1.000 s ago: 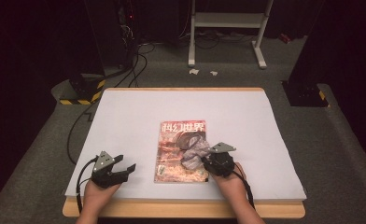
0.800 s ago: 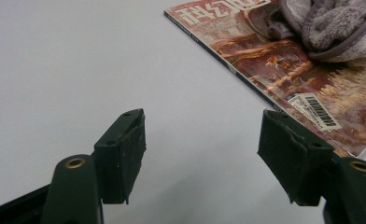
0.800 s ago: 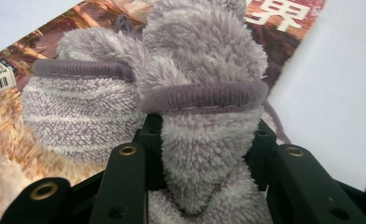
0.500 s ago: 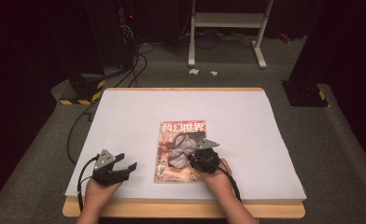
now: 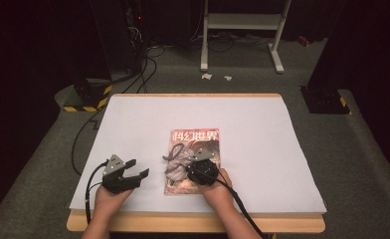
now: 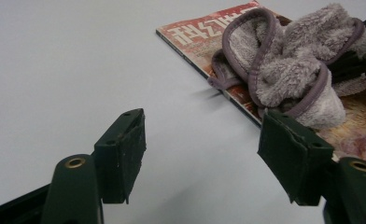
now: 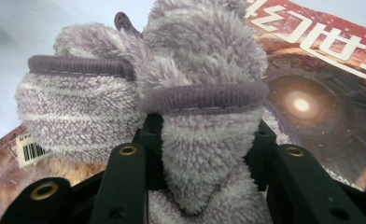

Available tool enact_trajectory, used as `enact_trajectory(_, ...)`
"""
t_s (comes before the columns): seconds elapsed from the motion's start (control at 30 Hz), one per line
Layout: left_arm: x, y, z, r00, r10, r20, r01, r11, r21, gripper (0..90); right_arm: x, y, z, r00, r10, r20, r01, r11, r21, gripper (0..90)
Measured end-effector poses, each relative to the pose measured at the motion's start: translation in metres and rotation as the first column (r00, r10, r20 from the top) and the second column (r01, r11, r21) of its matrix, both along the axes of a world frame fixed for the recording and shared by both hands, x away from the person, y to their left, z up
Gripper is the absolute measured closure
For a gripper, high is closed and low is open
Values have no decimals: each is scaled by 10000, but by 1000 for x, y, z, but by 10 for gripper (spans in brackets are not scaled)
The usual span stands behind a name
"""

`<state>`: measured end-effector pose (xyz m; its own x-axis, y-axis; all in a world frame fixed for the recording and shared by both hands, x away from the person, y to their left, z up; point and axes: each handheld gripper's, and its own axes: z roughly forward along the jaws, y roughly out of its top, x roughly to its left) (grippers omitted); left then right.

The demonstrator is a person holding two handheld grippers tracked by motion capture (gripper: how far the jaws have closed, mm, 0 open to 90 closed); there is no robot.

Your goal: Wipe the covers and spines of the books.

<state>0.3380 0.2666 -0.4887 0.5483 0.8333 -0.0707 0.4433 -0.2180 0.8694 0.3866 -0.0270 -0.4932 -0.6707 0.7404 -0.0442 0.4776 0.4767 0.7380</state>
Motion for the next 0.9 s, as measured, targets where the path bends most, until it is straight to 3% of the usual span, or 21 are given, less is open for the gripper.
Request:
enact_trajectory(0.17,2,-5,-2,9999,-121,-96,123,9998,183,321,2,-16,1,9996,-284,-55,284,9996,-9,612)
enact_trajectory(0.33,0,-4,-4,9999,-108,-134,111,9997,223,322,5,-44,1,9970,-756,-194,760,9969,226,611)
enact_trajectory(0.6,-2,-2,-4,9999,-47,-123,50,9997,255,322,7,-87,4,9881,-1527,-170,1530,9880,202,610)
enact_trajectory(0.77,-3,-1,-5,9999,-3,-161,7,9996,285,322,8,-104,16,9740,-2195,566,2175,9753,387,615)
enact_trajectory(0.9,-3,-2,-5,9999,-61,-155,65,9995,314,322,14,-104,23,9724,-2254,598,2237,9740,345,614)
